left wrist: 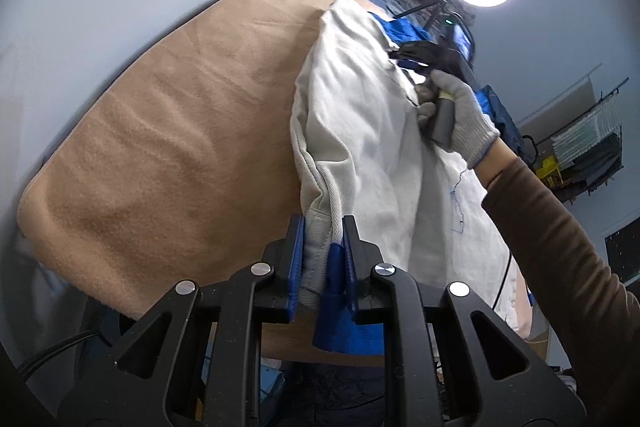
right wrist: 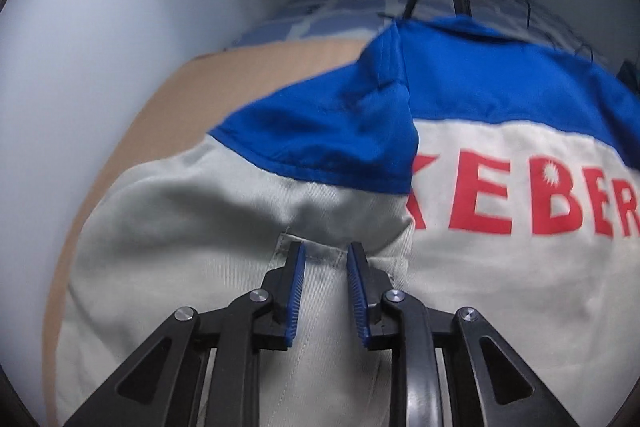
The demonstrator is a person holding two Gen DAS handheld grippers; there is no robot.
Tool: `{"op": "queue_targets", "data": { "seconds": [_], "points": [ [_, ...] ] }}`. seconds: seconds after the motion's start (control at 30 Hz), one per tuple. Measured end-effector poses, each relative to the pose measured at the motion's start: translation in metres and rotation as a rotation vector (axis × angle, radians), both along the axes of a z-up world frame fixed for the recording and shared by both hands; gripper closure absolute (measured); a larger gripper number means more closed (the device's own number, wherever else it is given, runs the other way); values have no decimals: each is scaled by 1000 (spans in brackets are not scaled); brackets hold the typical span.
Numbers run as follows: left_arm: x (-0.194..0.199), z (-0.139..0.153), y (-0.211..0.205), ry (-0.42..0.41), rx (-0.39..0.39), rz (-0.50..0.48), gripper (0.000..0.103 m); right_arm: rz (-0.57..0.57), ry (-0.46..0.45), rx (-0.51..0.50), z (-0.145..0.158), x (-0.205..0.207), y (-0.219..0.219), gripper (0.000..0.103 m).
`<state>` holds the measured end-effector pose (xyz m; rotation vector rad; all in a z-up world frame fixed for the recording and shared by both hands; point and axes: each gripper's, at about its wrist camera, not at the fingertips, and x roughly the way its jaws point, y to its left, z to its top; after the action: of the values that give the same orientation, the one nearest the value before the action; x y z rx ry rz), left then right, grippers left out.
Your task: Fold large clothes
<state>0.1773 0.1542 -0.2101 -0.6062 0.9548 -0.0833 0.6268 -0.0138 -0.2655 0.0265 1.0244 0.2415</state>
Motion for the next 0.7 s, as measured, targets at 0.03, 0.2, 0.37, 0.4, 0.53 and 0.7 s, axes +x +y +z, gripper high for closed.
{"op": "queue_targets", "data": {
  "seconds": [0.03, 0.2, 0.37, 0.4, 0.53, 0.7],
  "points": [
    [0, 1, -2, -7, 13, -7, 87, 7, 8, -22, 2, 0, 3, 77],
    [-2, 11, -15, -44, 55, -41, 87, 58, 64, 95, 36, -36, 13, 40],
    [-5, 14, -23, -60, 74, -57, 87, 260, 173, 176, 69, -111, 63, 28],
    [-5, 15, -24, -62, 77, -57, 87, 292, 189, 169, 73, -122, 74, 26],
    [-5, 18, -31, -74, 106, -63, 88, 408, 197, 41, 81, -167, 125, 16],
    [-3, 21, -44, -93, 159, -93, 88, 431, 280, -71, 58, -192, 156, 18]
  ]
}}
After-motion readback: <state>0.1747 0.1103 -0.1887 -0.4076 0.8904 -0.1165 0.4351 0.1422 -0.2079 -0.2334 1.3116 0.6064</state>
